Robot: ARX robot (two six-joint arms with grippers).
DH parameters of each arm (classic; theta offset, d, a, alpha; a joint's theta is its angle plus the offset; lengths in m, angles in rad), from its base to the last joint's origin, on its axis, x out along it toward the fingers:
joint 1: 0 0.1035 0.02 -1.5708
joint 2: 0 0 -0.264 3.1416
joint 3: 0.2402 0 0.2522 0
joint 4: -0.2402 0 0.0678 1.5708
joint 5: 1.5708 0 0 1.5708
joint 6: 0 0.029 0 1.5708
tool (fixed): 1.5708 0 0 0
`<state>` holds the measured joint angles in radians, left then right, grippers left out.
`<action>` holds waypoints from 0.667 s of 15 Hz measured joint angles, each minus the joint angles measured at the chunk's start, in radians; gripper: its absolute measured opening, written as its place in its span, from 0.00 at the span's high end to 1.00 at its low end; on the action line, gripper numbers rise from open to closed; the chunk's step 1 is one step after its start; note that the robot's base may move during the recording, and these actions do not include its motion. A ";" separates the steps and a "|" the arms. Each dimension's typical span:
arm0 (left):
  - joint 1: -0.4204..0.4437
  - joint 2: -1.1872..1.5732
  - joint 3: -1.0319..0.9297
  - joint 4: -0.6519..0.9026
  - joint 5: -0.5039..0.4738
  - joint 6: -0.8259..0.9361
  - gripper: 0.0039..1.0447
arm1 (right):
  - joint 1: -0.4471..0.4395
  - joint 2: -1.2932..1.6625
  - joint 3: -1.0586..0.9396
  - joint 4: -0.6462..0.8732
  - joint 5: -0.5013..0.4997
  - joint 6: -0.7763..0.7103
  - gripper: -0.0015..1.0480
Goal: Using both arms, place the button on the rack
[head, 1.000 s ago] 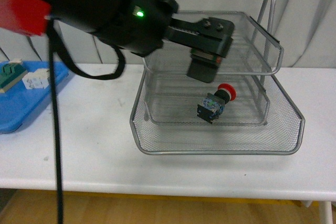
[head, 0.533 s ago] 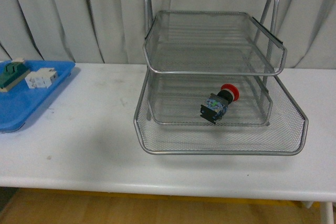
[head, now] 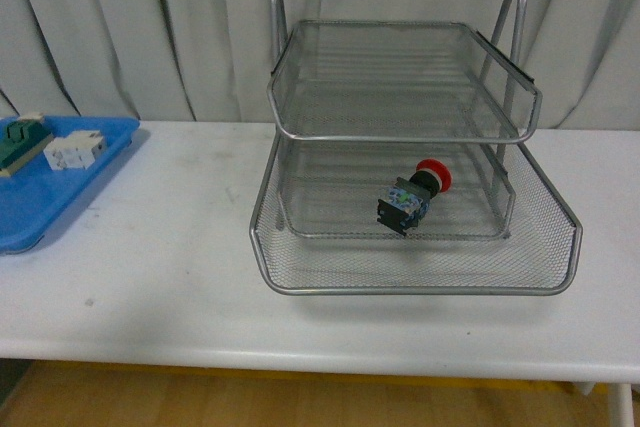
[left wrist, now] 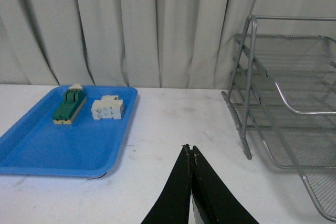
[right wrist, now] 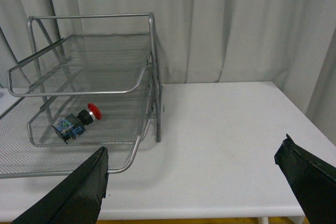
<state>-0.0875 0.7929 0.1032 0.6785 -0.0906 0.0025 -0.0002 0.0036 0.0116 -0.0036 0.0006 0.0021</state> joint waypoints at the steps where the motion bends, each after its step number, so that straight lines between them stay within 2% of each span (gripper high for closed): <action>1: 0.053 -0.048 -0.016 -0.028 0.066 0.000 0.99 | 0.000 0.000 0.000 0.000 0.000 0.000 0.06; 2: 0.091 -0.085 -0.031 -0.053 0.076 0.000 0.99 | 0.000 0.000 0.000 0.000 0.000 0.000 0.06; 4: 0.085 -0.158 -0.051 -0.107 0.091 -0.002 0.99 | 0.000 0.000 0.000 0.000 0.000 0.000 0.06; 5: 0.085 -0.166 -0.082 -0.048 0.091 -0.002 0.99 | 0.000 0.000 0.000 0.000 0.000 0.000 0.06; 10: 0.085 -0.357 -0.094 -0.246 0.091 -0.002 0.99 | 0.000 0.000 0.000 0.000 0.000 0.000 0.06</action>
<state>-0.0029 0.4358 0.0090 0.4320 0.0002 0.0010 -0.0002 0.0036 0.0116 -0.0036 0.0006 0.0021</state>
